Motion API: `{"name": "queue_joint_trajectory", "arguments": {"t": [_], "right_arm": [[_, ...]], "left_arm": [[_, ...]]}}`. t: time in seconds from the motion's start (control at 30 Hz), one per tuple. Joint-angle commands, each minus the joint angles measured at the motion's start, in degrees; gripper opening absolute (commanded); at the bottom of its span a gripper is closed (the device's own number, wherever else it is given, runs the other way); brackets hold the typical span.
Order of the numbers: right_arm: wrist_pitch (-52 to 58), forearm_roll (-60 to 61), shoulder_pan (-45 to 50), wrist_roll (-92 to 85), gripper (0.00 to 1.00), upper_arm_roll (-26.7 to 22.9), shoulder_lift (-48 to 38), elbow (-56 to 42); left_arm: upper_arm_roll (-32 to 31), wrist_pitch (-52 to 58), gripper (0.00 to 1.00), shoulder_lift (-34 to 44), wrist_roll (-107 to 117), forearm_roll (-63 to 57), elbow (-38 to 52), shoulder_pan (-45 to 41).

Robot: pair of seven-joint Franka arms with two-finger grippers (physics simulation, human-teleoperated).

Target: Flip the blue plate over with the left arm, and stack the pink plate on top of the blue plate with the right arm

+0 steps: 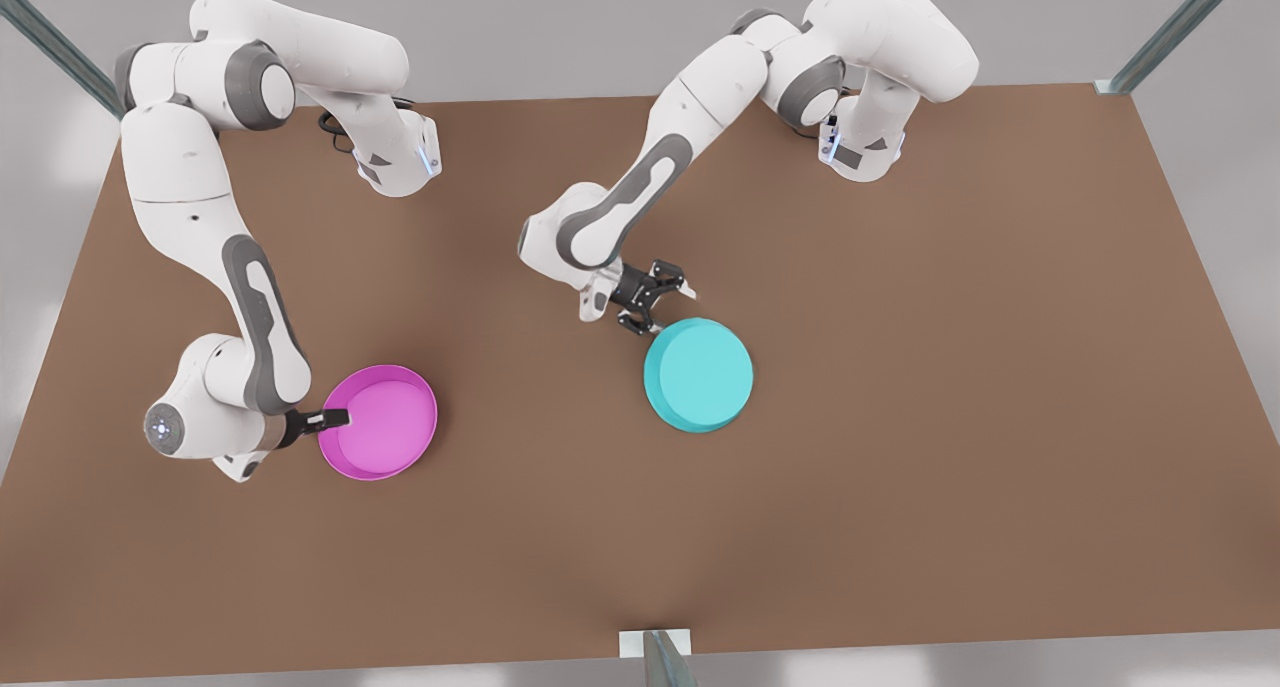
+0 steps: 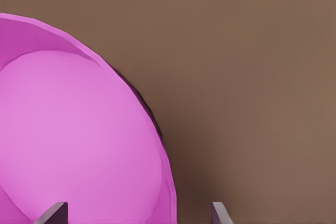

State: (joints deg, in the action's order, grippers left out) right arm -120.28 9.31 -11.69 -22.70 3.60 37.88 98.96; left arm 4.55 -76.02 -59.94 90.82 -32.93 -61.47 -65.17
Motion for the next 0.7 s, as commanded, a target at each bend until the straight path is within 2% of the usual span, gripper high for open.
{"name": "queue_joint_trajectory", "arguments": {"t": [0.0, 0.17, 0.23, 0.3, 0.33, 0.37, 0.43, 0.5, 0.53, 0.57, 0.63, 0.67], "right_arm": [[-0.04, 0.0, 0.0, 0.03, 1.0, 0.0, 0.26, -0.08], [-0.83, 1.41, -0.18, 0.03, 1.0, 0.0, 0.88, -0.52], [-0.83, 1.5, -0.18, 0.03, 1.0, 0.0, 1.06, -0.52], [-0.74, 1.5, -0.09, 0.12, 1.0, -0.09, 1.14, -0.52], [-0.74, 1.5, -0.09, 0.12, 1.0, 0.0, 1.05, -0.52], [-0.74, 1.41, -0.09, 0.12, 0.98, -0.09, 1.14, -0.52], [-0.83, 1.41, -0.09, -0.06, 0.91, -0.09, 1.58, -0.7], [-0.92, 1.41, -0.09, -0.06, 0.79, 0.0, 1.93, -0.79], [-0.92, 1.41, -0.09, -0.24, 0.75, 0.0, 1.93, -1.05], [-0.92, 1.41, -0.09, -0.24, 0.75, 0.0, 1.93, -1.05], [-0.92, 1.41, -0.09, -0.24, 0.73, -0.09, 1.93, -1.05], [-0.92, 1.41, -0.09, -0.24, 0.72, -0.09, 1.93, -1.05]], "left_arm": [[0.02, -0.01, 1.0, 0.0, -0.03, 8.67, 0.91, 0.31], [-0.07, 0.35, 1.0, 2.28, 0.76, 19.3, 4.87, 2.07], [-0.16, 0.08, 1.0, 8.78, 0.58, 29.93, 4.96, 4.35], [-0.33, -0.62, 1.0, 16.25, -5.03, 43.02, 5.92, 12.16], [-0.33, 2.09, 1.0, 19.33, -13.64, 48.4, 5.92, 21.21], [0.02, 6.39, 1.0, 20.91, -26.51, 48.05, 5.92, 28.75], [0.19, 12.12, 1.0, 23.55, -77.82, 40.15, 5.92, 48.89], [0.46, 15.1, 1.0, 29.86, -95.36, 38.38, 5.92, 57.87], [1.51, 17.84, 1.0, 37.96, -96.97, 38.47, 4.87, 60.77], [-1.91, 17.83, 1.0, 44.28, -96.8, 38.29, 3.29, 63.85], [-2.18, 13.45, 1.0, 55.1, -96.8, 35.31, -8.92, 60.87], [-2.27, 6.77, 1.0, 56.69, -96.8, 34.51, -15.77, 60.08]]}}
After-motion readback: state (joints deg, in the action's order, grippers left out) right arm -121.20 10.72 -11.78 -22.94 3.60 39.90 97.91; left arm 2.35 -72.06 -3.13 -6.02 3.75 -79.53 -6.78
